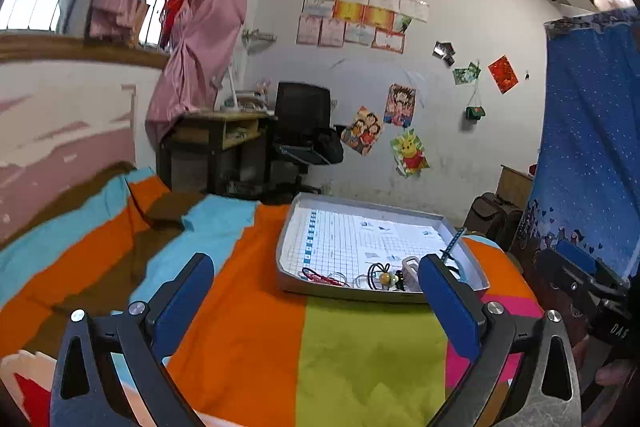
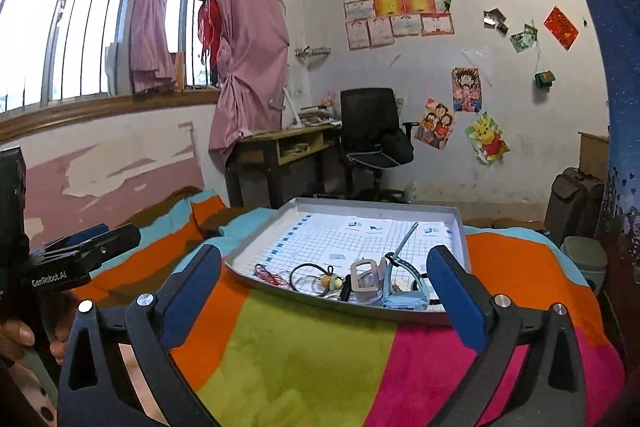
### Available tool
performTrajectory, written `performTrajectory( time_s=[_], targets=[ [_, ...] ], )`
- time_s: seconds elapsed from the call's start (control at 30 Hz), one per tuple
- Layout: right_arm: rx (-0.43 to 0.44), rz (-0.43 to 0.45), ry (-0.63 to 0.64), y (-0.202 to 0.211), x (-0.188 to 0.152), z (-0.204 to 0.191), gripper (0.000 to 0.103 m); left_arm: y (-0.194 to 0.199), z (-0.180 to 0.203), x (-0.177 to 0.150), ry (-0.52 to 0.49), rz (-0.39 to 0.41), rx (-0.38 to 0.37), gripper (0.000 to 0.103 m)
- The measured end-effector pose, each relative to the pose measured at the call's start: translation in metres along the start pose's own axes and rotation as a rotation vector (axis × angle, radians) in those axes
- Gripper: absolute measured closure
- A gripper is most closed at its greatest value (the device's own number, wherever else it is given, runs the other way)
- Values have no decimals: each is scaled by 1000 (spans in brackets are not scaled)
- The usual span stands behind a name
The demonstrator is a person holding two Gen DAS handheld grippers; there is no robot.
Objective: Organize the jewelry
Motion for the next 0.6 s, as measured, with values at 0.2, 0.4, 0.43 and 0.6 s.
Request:
performTrajectory(
  time_s=[0.2,0.4,0.43,0.6],
  targets=[
    [-3,36,-29,48,-1,-14,2,49,11,-4,-41,10,-46,0],
    [-48,48,-62,95,-15,-17,1,87,18,-17,-79,14,-117,0],
    [-58,50,-72,103,-19,-17,1,92,16,-20,-70,9,-120,0],
    [-102,57,-92,137,-35,-16,1,113,9,-40,-60,24,-111,0]
  ],
)
Point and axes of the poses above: each gripper's, at about its wrist camera, not at the fingertips, and y roughly against the way its jaws point, z to its right, x to its top, the point moved 8 cm from there along -y, roughly the way its jaws point, and after that the axes turned 3 degrees about x, right-handed, at the moved point
